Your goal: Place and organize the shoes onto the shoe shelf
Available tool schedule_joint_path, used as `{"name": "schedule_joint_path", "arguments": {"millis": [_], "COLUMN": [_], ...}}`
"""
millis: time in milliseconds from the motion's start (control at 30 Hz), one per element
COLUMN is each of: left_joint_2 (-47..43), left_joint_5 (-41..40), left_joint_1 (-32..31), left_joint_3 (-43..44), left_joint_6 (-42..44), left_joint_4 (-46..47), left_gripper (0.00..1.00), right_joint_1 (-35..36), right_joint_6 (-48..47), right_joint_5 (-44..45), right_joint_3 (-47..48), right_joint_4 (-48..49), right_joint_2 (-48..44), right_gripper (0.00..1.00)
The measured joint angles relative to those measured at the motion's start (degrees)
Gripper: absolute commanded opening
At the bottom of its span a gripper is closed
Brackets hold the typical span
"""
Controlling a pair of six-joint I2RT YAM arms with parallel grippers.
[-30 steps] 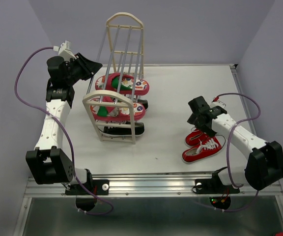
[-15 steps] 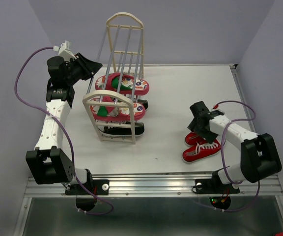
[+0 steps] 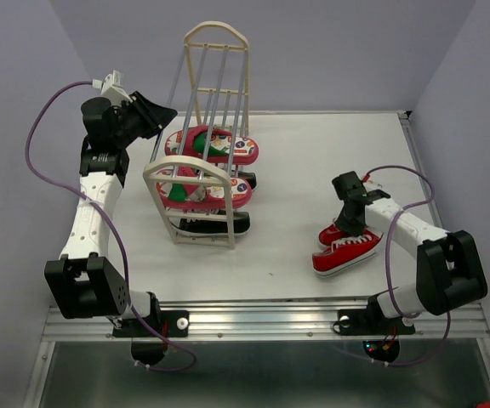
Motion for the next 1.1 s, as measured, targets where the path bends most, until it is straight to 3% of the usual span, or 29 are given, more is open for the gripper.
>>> {"name": "schedule_joint_path", "arguments": {"millis": [267, 400, 533, 667, 700, 733, 800, 833, 867, 1100], "left_joint_2": [0.00, 0.00, 0.00, 0.07, 0.11, 0.15, 0.28, 0.33, 0.33, 0.37], "left_joint_5": [-0.22, -0.46, -0.57, -0.81, -0.83, -0.83, -0.83, -0.83, -0.83, -0.87], "left_joint_1": [0.00, -0.02, -0.04, -0.11, -0.11, -0.11, -0.13, -0.13, -0.13, -0.13], "left_joint_3": [0.00, 0.00, 0.00, 0.00, 0.00, 0.00, 0.04, 0.04, 0.04, 0.13], "left_joint_6": [-0.02, -0.07, -0.07, -0.09, -0.11, -0.20, -0.35, -0.42, -0.46, -0.46], "left_joint_4": [0.07, 0.07, 0.07, 0.11, 0.13, 0.15, 0.26, 0.33, 0.35, 0.31], "left_gripper": [0.16, 0.16, 0.16, 0.15, 0.16, 0.16, 0.16, 0.16, 0.16, 0.16], "right_joint_1": [-0.85, -0.74, -0.28, 0.02, 0.00, -0.07, -0.37, -0.35, -0.35, -0.39], "right_joint_6": [-15.23, -22.56, -30.49, -37.38, -38.77, -39.82, -42.77, -42.47, -43.54, -43.25], "right_joint_5": [-3.93, -12.50, -22.25, -27.19, -27.58, -27.74, -27.76, -27.71, -27.76, -27.54], "right_joint_3": [0.07, -0.13, 0.13, 2.67, 4.44, 5.95, 8.20, 8.52, 8.90, 9.57], "right_joint_4": [6.86, 15.15, 21.00, 21.00, 19.37, 17.68, 15.61, 15.45, 15.80, 15.54], "right_joint_2": [0.33, 0.33, 1.77, 8.41, 10.67, 11.47, 13.11, 13.53, 13.90, 11.58], "right_gripper": [0.16, 0.11, 0.19, 0.22, 0.25, 0.53, 0.85, 0.94, 1.00, 1.00]}}
